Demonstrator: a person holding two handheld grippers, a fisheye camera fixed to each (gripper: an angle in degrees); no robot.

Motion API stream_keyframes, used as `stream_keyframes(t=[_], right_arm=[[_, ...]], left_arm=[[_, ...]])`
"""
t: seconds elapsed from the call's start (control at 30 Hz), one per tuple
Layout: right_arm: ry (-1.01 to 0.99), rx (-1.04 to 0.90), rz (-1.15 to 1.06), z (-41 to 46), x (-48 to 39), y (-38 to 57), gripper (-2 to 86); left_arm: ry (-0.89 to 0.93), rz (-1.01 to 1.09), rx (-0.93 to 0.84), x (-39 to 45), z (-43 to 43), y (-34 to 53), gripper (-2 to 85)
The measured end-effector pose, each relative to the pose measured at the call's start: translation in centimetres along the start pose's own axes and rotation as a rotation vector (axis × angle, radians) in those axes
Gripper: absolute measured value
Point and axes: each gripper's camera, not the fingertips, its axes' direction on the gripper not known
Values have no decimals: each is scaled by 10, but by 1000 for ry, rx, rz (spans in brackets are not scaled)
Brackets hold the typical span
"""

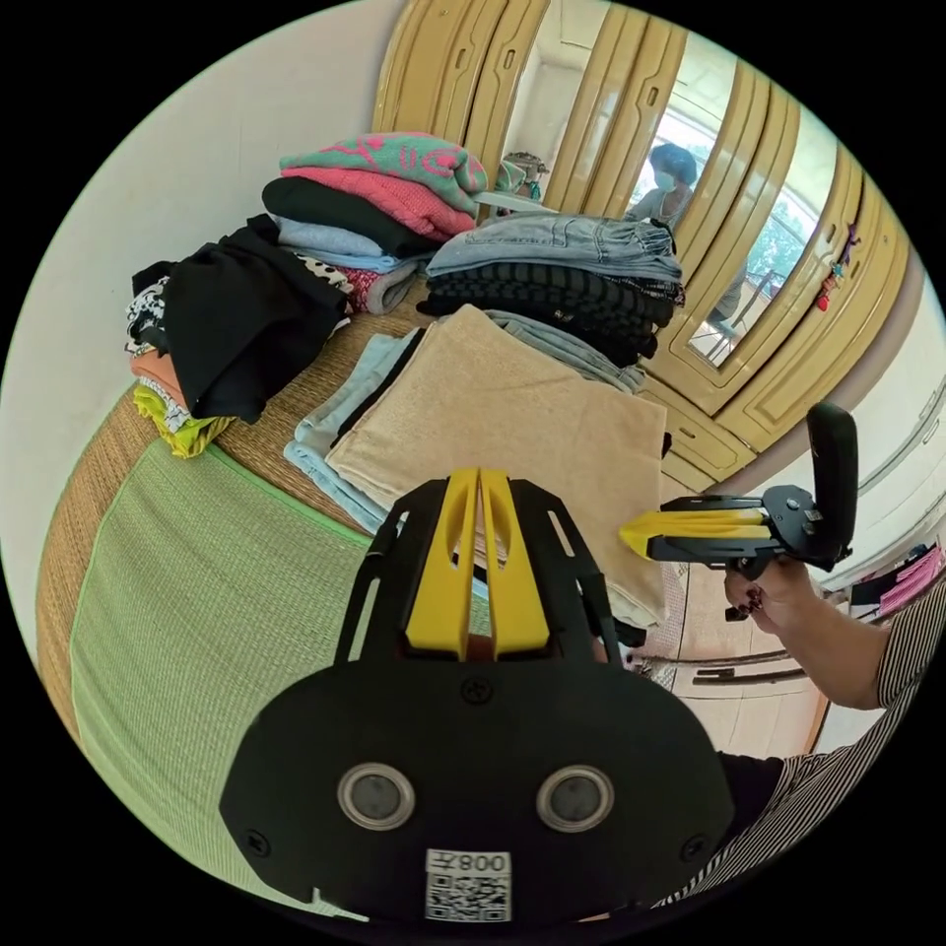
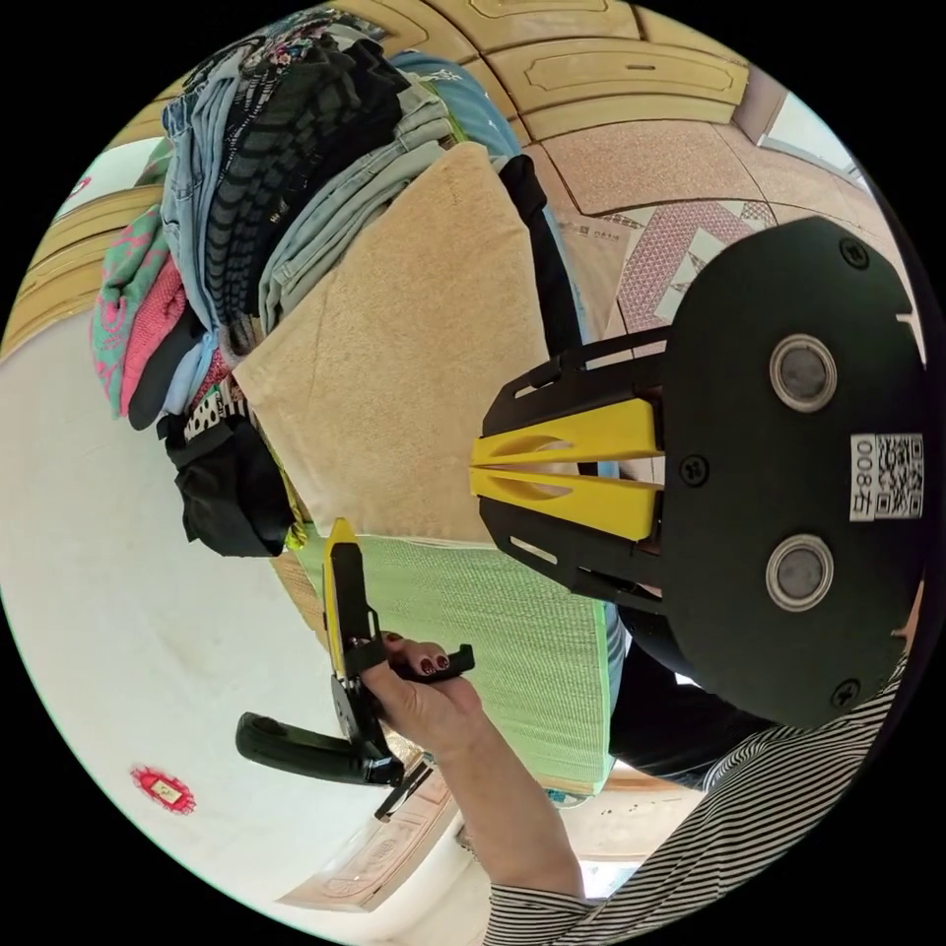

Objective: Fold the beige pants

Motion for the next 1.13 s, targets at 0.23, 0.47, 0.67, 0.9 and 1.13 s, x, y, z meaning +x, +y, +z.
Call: stream_keyframes(t=[0.23,0.47,0.67,0.9,1.13], right_arm=[[-10,18,14,13,4,28,3],[-45,55,39,11,9,55,5],[56,320,153,-46,44,66,31],[226,574,244,-124,104,39,94],[359,503,299,-116,123,22,111]], left_arm=[[25,-15,-50,-6,-7,-9,4],[105,-38,0,-7,-44,-18,4],[227,-58,59,-2,-79,-28,3],[320,-49,86,15,-122,-39,4],[334,-83,57,30,-154,-55,4]])
